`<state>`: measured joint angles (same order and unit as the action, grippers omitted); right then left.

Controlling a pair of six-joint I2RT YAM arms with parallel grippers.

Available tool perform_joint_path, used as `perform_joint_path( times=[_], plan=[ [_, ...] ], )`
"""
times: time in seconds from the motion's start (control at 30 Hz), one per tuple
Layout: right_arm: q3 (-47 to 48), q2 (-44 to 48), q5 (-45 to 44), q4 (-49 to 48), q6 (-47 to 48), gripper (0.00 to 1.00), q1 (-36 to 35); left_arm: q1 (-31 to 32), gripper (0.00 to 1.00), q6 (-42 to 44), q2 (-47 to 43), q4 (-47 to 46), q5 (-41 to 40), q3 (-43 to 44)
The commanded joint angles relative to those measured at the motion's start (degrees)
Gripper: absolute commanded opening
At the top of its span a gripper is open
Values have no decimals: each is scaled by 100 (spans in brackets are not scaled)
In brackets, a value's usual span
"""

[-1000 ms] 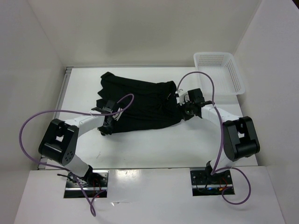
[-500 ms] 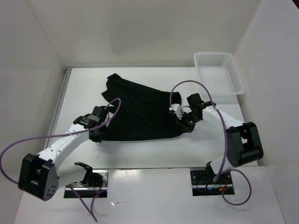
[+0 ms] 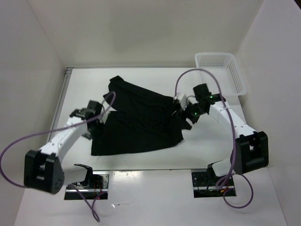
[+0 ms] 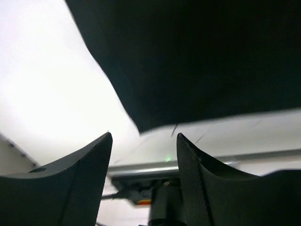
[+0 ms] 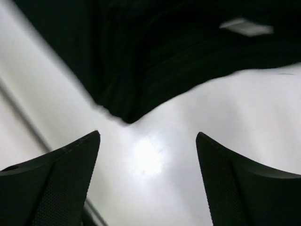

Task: Fold and stack the shorts
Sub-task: Flatten the shorts out

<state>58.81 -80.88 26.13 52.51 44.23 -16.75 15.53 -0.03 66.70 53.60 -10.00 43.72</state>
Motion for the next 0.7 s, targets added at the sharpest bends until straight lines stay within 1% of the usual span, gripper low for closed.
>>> perform_joint_path(
  times=[0.0,0.03,0.07,0.1,0.13,0.17,0.2,0.23,0.3,0.33,0.37,0.4,0.43,0.5,0.63,0.67],
  plan=[
    [850,258,340,-1354,-1962,86,497,-1082,65,3,877,-1324,805,1623],
    [852,188,340,-2106,-2327,80,498,-1313,65,3,1254,-1492,981,2048],
    [913,74,271,-2427,-2688,76,498,-1498,65,3,2041,-1493,1339,2470],
    [992,-223,200,-2700,-3292,73,498,-1770,65,3,2423,-1493,1491,2892],
    [1045,-392,-53,-2920,-3541,71,498,-1842,65,3,2766,-1441,1623,3627],
    [1097,-559,-229,-3244,-3753,67,498,-1895,65,3,3335,-1440,1920,3913],
    [1237,-900,-405,-3343,-3964,67,498,-1896,65,3,3576,-1440,2027,4159],
    [1404,-1068,-755,-3474,-4035,67,445,-1896,65,3,4083,-1440,2237,4666],
    [1580,-1559,-1038,-3554,-4089,67,445,-1896,65,3,4630,-1440,2292,5231],
    [1660,-1693,-1153,-3607,-4141,66,445,-1896,65,3,5129,-1440,2344,5504],
    [1826,-1816,-1328,-3668,-4141,66,445,-1948,65,3,5360,-1440,2345,5741],
    [1923,-1939,-1399,-3730,-4142,64,445,-1948,66,3,5554,-1440,2406,6170],
    [1994,-2175,-1452,-3731,-4194,64,445,-1948,66,3,5895,-1440,2458,6348],
    [2213,-2466,-1453,-3783,-4246,64,445,-1948,67,3,6274,-1440,2520,6787],
    [2293,-2801,-1611,-3783,-4308,64,497,-1825,68,3,6733,-1440,2205,7009],
    [2293,-2801,-1611,-3783,-4308,66,498,-1825,68,3,6812,-1440,2143,7009]
  ],
)
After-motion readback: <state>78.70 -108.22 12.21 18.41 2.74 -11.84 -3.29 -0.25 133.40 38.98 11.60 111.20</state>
